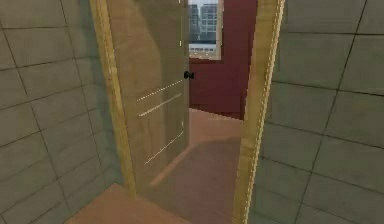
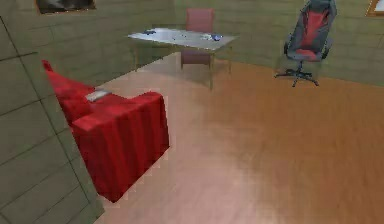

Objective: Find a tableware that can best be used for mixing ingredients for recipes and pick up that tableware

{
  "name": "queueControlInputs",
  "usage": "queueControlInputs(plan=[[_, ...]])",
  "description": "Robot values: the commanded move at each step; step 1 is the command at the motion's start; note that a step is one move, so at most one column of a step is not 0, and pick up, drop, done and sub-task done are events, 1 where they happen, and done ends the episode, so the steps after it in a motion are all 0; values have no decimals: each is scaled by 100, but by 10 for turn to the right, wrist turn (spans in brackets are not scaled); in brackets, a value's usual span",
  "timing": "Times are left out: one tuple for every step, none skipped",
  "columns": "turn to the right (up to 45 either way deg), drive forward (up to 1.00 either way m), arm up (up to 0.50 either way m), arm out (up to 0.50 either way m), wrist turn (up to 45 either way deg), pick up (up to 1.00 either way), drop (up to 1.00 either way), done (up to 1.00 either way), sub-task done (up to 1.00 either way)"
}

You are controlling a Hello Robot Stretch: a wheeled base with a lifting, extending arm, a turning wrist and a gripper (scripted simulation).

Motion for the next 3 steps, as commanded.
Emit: queueControlInputs(plan=[[450, 0, 0, 0, 0, 0, 0, 0, 0], [450, 0, 0, 0, 0, 0, 0, 0, 0], [180, 0, 0, 0, 0, 0, 0, 0, 0]])
